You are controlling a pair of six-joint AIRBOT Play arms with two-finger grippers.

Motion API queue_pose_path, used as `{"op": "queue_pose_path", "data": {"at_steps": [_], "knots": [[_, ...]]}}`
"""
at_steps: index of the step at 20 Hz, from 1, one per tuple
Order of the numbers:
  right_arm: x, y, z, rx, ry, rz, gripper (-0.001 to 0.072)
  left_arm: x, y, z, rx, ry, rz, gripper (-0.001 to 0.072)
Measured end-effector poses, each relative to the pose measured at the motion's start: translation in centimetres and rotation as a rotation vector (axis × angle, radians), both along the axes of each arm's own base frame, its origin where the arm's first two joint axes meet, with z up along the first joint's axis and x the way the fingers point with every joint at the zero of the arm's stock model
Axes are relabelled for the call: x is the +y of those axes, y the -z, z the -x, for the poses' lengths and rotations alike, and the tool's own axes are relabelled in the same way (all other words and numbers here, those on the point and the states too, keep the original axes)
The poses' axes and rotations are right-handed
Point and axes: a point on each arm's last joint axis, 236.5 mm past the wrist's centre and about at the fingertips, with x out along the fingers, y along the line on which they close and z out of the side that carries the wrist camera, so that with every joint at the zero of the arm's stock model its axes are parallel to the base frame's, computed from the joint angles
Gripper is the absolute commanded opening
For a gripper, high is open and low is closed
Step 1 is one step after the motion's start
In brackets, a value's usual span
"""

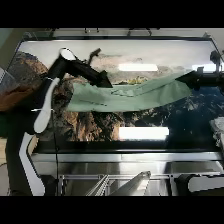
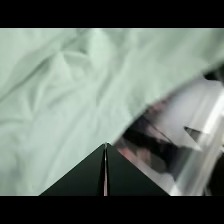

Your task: Fold the shirts.

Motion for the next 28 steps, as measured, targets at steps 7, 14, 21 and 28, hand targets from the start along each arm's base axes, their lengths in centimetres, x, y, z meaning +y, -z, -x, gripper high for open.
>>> {"op": "queue_pose_path", "data": {"at_steps": [7,14,21,28], "knots": [[15.7,-6.1,1.6,-0.165,-0.194,-0.03,0.0019,-7.6,5.6,1.7,0.058,-0.069,-0.016,0.0004],[31.5,-3.6,2.3,-0.233,-0.222,-0.044,0.0018,6.8,-11.7,-2.2,-0.009,-0.135,0.204,0.0003],[45.3,2.8,3.4,-0.315,-0.336,-0.035,0.004,26.5,-23.2,-2.1,-0.228,-0.433,0.212,0.0004],[39.8,0.4,-0.2,-0.247,-0.331,-0.029,0.0016,29.4,-20.7,1.2,-0.183,-0.474,0.206,0.0005]]}}
